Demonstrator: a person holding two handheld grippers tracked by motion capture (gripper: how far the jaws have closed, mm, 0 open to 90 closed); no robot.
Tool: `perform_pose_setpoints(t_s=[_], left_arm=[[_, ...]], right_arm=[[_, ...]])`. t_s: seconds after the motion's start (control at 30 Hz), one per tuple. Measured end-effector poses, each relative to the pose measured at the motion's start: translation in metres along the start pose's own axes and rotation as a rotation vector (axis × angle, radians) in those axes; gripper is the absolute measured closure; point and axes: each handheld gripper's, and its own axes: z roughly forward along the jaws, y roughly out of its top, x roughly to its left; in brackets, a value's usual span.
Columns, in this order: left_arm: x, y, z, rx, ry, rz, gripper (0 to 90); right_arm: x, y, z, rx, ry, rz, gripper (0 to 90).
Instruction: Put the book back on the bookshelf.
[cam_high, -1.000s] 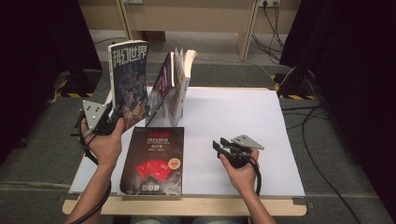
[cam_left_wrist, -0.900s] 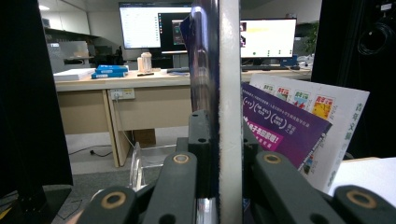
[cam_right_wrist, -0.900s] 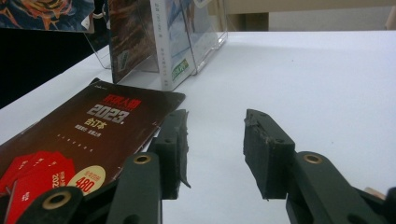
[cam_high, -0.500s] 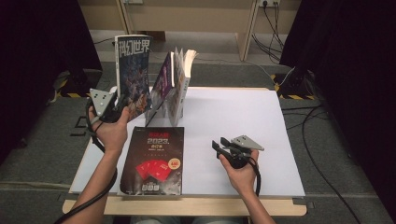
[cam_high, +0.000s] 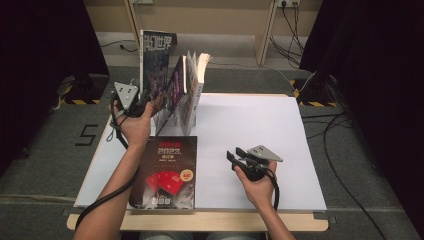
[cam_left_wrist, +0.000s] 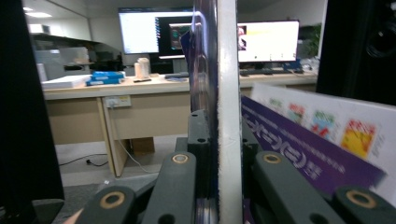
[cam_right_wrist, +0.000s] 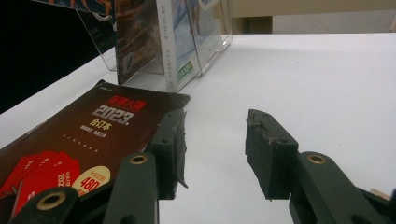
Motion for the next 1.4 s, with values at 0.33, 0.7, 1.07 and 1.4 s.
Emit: perform_pose_setpoints(t_s=[0.33,0.7,1.07,1.4], left_arm=[[-0.015,-0.052,0.008,0.097,-0.114,0.033,82.0],[-0.012,-0.067,0.002,0.102,-0.174,0.048,80.7],[-0.02,-0.053,0.002,0.194,-0.174,0.003,67.6],[-0.029,-0.037,0.008,0.182,-0.181,0.008,59.8]], right_arm=[[0.001,0.0,0.0,0.006,0.012,-0.005,58.2],[0.004,-0.002,0.003,0.023,0.024,-0.003,58.0],[0.005,-0.003,0.004,0.033,0.03,-0.001,57.4],[0.006,-0.004,0.005,0.046,0.037,-0.002,56.7]])
